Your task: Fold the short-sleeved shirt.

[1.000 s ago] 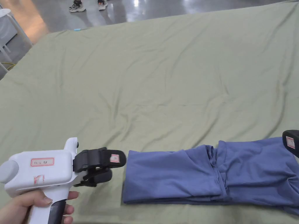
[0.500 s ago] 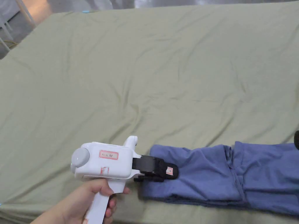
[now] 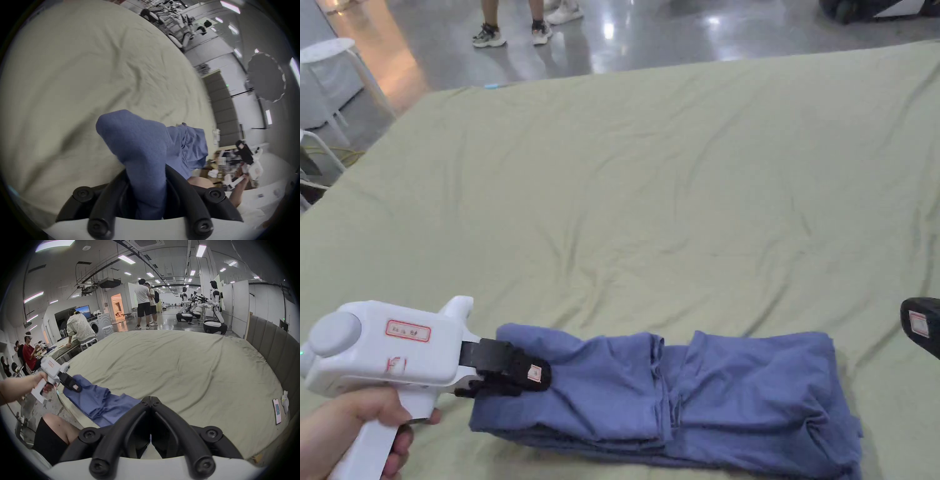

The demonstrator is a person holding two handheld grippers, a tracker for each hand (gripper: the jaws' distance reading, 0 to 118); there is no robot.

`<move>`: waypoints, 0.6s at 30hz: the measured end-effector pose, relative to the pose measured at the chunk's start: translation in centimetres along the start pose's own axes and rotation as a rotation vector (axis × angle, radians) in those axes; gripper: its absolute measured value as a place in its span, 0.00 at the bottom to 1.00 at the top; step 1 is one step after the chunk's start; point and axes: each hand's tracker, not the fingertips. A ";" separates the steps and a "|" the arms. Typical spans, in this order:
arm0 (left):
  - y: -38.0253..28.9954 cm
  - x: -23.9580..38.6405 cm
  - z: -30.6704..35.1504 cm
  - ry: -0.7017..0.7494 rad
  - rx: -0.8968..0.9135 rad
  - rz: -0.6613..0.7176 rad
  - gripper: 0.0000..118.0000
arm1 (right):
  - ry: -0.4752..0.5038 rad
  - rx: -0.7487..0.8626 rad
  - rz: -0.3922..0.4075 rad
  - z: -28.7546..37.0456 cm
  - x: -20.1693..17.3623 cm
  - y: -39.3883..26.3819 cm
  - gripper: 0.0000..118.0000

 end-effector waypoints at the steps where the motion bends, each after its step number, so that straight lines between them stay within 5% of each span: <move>1: 0.4 1.6 1.0 0.063 -0.008 -0.043 0.07 | 0.000 0.005 -0.001 0.0 0.1 0.1 0.00; 7: 1.5 13.8 0.9 0.241 -0.065 -0.224 0.07 | 0.029 0.029 -0.023 0.4 0.5 0.8 0.00; 18: 0.9 25.3 -14.3 0.191 -0.193 -0.289 0.07 | 0.015 0.089 -0.097 2.5 3.5 0.9 0.00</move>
